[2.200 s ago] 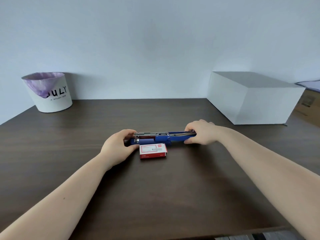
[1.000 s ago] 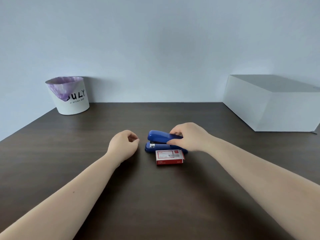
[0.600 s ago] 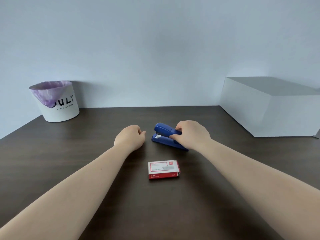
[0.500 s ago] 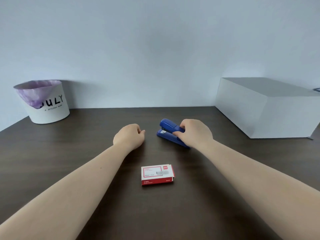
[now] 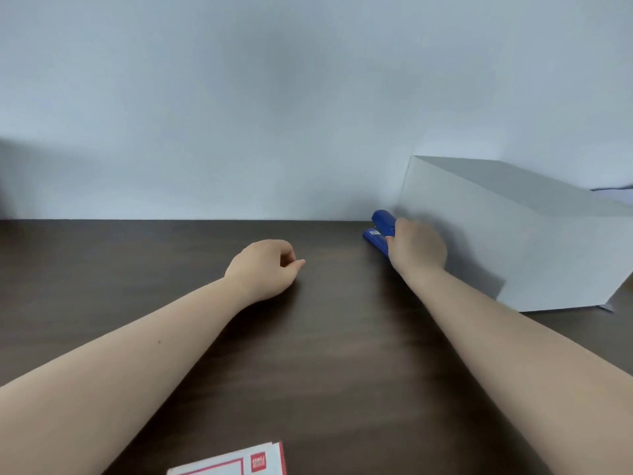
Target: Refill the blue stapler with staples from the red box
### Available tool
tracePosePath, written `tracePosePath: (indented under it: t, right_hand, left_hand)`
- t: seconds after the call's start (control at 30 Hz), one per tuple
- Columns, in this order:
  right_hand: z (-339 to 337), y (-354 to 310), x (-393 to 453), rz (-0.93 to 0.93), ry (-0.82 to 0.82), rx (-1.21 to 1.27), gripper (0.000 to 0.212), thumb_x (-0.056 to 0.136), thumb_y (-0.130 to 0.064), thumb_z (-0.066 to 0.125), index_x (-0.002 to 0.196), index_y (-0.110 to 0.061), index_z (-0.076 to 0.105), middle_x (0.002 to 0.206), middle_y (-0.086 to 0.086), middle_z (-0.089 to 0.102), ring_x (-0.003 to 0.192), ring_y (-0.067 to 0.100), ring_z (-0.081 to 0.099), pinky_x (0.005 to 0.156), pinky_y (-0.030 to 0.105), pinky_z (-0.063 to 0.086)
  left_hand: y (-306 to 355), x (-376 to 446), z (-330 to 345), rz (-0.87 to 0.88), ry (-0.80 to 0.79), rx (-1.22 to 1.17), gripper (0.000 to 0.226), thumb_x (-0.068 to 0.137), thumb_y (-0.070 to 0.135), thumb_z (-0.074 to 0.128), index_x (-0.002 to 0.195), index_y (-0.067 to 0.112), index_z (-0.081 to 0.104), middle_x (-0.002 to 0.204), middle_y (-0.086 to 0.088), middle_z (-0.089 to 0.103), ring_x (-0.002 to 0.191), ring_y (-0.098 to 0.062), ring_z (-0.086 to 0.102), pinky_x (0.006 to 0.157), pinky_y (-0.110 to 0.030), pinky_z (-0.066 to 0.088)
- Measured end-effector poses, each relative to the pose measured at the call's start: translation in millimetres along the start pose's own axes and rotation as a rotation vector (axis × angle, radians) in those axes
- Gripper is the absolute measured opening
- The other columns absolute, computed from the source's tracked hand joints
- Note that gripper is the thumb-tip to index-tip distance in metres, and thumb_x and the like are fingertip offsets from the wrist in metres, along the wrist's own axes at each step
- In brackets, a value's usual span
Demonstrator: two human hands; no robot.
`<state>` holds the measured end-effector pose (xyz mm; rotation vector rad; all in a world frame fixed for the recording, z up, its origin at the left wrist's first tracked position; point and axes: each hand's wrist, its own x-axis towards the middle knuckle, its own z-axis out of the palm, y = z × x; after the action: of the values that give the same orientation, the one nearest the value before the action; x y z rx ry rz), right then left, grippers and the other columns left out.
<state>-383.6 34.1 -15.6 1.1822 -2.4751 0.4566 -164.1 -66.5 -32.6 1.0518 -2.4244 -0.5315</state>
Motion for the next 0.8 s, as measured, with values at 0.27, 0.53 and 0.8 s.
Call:
tracePosePath:
  t: [0.27, 0.53, 0.8]
  right_hand:
    - [7.3, 11.0, 34.9, 0.017, -0.021, -0.089, 0.02, 0.094, -0.011, 0.045, 0.108, 0.001, 0.052, 0.109, 0.017, 0.047, 0.088, 0.038, 0.056, 0.057, 0.036, 0.035]
    - [13.1, 12.9, 41.1, -0.001, -0.041, -0.149, 0.027, 0.091, -0.006, 0.047, 0.117, -0.001, 0.051, 0.119, 0.018, 0.048, 0.099, 0.036, 0.053, 0.06, 0.035, 0.037]
    - [12.3, 23.9, 19.0, -0.079, 0.083, 0.019, 0.03, 0.096, -0.029, 0.039, 0.109, -0.006, 0.054, 0.108, 0.017, 0.054, 0.089, 0.037, 0.057, 0.057, 0.033, 0.035]
  left_hand:
    - [3.5, 19.0, 10.3, 0.081, -0.044, -0.09, 0.02, 0.084, 0.038, 0.055, 0.072, 0.023, 0.059, 0.064, 0.009, 0.056, 0.064, -0.01, 0.052, 0.062, -0.029, 0.043]
    - [9.9, 27.6, 12.8, 0.109, -0.091, -0.087, 0.021, 0.084, 0.038, 0.056, 0.073, 0.02, 0.061, 0.067, 0.007, 0.059, 0.064, -0.011, 0.052, 0.06, -0.028, 0.042]
    - [14.8, 20.8, 12.0, 0.092, -0.077, -0.048, 0.022, 0.084, 0.037, 0.055, 0.075, 0.019, 0.061, 0.065, 0.008, 0.057, 0.067, -0.016, 0.054, 0.065, -0.031, 0.045]
